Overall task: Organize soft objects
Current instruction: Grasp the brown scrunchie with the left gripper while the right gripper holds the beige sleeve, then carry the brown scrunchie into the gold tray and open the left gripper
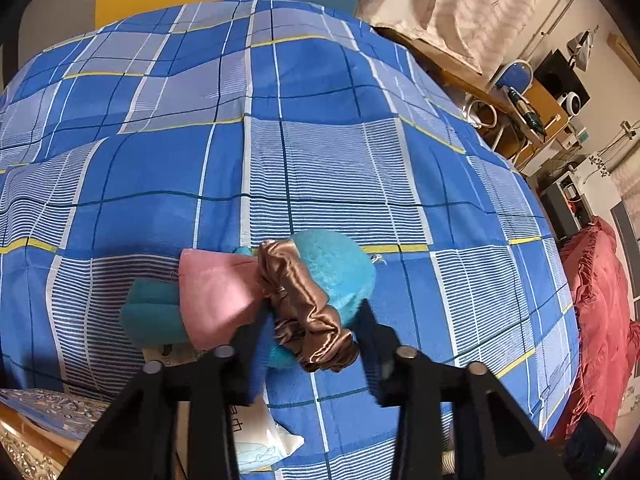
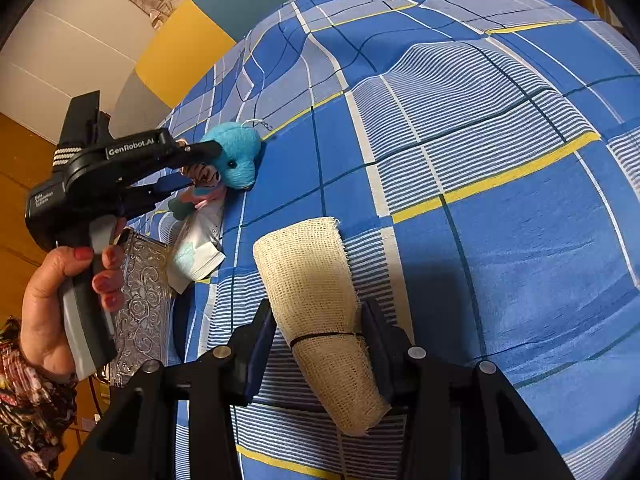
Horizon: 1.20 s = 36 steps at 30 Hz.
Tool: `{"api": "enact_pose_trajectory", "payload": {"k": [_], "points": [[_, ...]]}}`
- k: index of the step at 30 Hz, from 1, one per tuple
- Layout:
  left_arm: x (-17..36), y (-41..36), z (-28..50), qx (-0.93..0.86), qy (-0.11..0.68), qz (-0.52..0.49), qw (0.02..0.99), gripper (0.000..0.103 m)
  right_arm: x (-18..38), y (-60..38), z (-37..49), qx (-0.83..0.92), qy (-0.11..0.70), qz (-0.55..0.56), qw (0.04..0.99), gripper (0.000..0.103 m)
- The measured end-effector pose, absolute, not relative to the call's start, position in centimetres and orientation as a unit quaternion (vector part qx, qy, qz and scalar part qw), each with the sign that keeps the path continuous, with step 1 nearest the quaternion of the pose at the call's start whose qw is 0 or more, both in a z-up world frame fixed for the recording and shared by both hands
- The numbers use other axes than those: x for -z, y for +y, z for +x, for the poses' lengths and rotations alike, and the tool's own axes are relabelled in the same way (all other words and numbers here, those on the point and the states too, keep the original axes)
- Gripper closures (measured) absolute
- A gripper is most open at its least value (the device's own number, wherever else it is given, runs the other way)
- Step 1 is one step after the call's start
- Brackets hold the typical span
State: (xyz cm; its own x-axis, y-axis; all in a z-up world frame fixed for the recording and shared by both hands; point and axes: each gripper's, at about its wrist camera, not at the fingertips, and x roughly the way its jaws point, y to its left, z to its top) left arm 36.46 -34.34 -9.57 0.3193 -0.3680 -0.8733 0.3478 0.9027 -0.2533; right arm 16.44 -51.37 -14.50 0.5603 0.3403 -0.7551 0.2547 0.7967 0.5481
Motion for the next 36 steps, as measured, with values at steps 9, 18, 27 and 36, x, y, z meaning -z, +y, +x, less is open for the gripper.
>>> {"api": "enact_pose_trajectory", "payload": {"k": [9, 18, 27, 36], "points": [[6.7, -32.8, 35.1, 0.225, 0.501, -0.024, 0.835, 0.091, 14.5, -51.3, 16.4, -0.023, 0.469, 0.310, 0.827, 0.059], [2.9, -30.1, 32.2, 0.254, 0.469, -0.053, 0.844, 0.091, 14.5, -50.9, 16.5, -0.020, 0.469, 0.289, 0.834, 0.060], [-1.5, -26.6, 25.4, 0.303, 0.425, -0.053, 0.851, 0.091, 14.2, -50.4, 16.5, -0.020, 0.466, 0.262, 0.845, 0.062], [-5.1, -16.9, 19.8, 0.283, 0.372, -0.064, 0.882, 0.091, 12.5, -49.6, 15.7, -0.018, 0.434, 0.233, 0.870, 0.066]]}}
